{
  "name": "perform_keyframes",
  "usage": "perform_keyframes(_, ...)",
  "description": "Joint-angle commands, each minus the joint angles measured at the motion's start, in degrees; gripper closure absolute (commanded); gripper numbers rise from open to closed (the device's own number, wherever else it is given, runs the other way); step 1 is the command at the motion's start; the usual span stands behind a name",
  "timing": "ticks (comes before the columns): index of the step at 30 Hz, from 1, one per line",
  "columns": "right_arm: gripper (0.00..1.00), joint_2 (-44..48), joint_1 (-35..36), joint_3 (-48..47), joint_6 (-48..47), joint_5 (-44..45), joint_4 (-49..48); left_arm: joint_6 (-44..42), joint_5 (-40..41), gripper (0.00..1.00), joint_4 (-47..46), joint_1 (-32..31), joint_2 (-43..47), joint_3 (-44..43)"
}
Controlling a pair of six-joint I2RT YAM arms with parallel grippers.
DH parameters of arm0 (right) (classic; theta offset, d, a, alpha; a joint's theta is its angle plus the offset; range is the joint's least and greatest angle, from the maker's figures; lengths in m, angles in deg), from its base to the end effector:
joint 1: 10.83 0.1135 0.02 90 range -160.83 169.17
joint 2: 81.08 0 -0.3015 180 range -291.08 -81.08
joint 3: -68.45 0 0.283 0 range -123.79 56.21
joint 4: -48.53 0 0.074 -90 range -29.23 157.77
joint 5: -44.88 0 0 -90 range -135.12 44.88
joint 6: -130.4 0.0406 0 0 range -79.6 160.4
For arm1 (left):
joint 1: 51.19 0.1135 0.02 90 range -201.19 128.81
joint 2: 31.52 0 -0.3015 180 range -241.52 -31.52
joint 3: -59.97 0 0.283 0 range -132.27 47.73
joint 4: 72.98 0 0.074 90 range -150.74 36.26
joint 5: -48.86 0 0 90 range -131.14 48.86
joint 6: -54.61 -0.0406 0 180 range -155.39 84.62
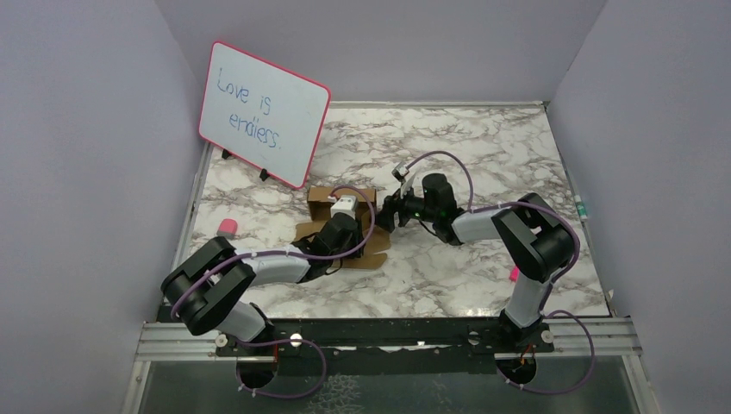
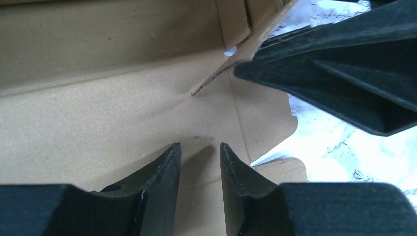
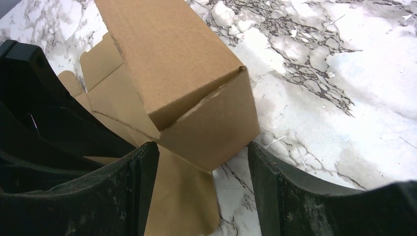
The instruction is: Fold the paper box
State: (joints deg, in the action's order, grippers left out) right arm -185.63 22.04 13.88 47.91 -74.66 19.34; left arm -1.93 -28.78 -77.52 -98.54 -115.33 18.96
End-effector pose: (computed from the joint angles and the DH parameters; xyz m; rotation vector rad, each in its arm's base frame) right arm 0.3082 0.2230 0.1498 -0.7837 1.8471 0.9586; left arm 0.1991 -0.2033 0.1506 0.1562 2.2680 -0.5264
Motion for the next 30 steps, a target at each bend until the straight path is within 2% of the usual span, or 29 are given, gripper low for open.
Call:
perform_keyframes(1,0.29,-2.4,1.1,0.8,-0.1,2.2,-7.7,0.7,-3.4,0.64,0.7,-1.5,-2.9,-1.0)
perform_keyframes(6,0.32,-3.4,2.3,1.3,-1.3,7.3,-9.9,0.6,-3.3,0.64,0.6,-2.6,-4.1,-1.8)
perform_keyframes(12,0.43,-3.8,2.3,2.6,-2.2,11.8,-11.0,0.1,-3.8,0.64,0.6,-3.4,-3.7,-2.6)
perform_keyframes(20,0.57,-5.1,2.4,2.2,-3.6,10.4,-10.8,-1.2,-5.8,0.62,2.3,-3.5,1.6,-2.8)
perform_keyframes(26,0.59,-5.7,2.4,1.7,-4.2,9.2,-10.3,-3.2,-9.6,0.58,4.2,-3.6,4.7,-4.5)
perform_keyframes(30,0.60,-5.8,2.4,1.6,-4.8,9.1,-10.1,-6.0,-12.0,0.53,8.8,-3.6,8.9,-8.2)
